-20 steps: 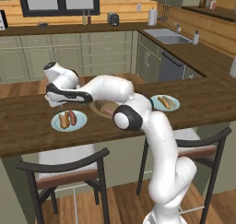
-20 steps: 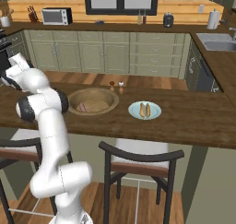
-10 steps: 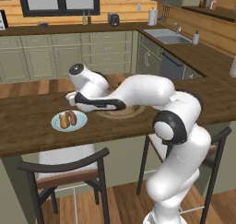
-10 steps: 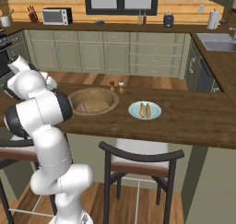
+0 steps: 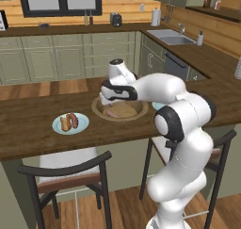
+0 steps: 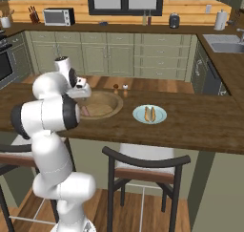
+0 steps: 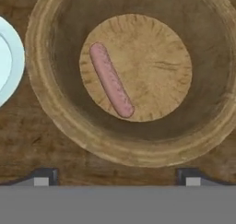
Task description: Place one bun and one sausage from the bowl on each plate.
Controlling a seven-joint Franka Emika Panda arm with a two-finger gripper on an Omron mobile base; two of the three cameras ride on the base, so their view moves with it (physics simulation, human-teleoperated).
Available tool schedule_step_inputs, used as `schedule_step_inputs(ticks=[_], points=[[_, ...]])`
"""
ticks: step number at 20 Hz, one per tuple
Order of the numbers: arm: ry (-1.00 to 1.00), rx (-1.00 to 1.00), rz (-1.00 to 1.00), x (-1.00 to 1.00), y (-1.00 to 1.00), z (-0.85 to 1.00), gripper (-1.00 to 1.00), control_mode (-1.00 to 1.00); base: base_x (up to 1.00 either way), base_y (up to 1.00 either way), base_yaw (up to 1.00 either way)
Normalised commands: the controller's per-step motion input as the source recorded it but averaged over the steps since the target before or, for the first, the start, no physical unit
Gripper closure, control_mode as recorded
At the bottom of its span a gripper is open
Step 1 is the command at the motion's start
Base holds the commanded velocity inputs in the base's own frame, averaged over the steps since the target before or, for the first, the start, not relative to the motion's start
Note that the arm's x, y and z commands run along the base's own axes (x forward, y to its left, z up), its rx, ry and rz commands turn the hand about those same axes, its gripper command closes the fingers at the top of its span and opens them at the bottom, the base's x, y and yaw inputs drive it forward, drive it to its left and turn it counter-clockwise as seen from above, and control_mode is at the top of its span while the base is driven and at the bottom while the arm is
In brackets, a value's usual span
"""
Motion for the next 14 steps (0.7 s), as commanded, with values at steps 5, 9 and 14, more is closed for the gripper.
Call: schedule_step_inputs(ticks=[5,9,14], points=[[-0.10,0.03,0.19,0.43,-0.19,-0.72,-1.00,-1.00,0.00,0.00,0.00],[-0.05,0.09,0.00,0.66,0.27,-0.48,-1.00,-1.00,0.00,0.00,0.00],[0.02,0.01,-0.07,0.73,0.27,-0.19,-1.00,-1.00,0.00,0.00,0.00]])
